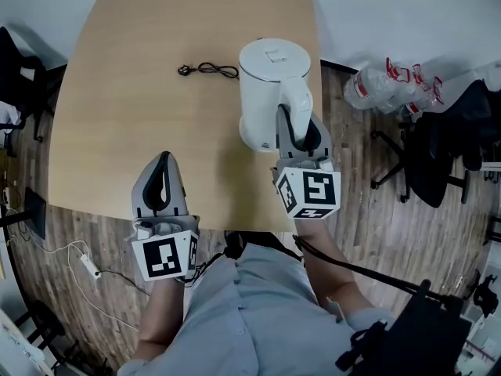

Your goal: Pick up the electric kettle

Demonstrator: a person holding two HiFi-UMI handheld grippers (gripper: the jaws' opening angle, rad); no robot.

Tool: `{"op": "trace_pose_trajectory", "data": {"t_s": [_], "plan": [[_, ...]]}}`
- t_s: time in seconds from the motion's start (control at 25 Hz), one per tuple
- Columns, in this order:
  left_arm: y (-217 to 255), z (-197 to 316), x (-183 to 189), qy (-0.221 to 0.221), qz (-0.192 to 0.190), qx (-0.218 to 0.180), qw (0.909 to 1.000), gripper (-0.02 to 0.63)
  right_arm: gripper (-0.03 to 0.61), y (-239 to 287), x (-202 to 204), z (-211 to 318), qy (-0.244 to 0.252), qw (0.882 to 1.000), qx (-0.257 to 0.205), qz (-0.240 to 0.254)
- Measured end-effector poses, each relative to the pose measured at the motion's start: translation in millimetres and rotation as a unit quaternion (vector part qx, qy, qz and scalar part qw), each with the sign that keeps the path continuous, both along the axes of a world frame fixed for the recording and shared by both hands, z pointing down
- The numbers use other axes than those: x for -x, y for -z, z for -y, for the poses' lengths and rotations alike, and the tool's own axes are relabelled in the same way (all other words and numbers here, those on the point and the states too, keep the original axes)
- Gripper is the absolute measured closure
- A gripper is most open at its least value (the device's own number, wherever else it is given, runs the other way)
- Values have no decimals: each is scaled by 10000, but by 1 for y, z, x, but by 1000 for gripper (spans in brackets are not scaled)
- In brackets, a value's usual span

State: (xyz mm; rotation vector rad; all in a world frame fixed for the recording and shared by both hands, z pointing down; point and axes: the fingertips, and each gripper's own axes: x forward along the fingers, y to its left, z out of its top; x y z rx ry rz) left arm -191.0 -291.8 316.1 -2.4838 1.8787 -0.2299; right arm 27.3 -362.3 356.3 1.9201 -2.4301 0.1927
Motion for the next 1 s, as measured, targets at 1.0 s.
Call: {"op": "trace_pose_trajectory", "data": {"t_s": [1.0], "plan": [[31,-25,85,1513,40,-293,9881,614,474,93,116,33,1770,9784,-934,524]]}}
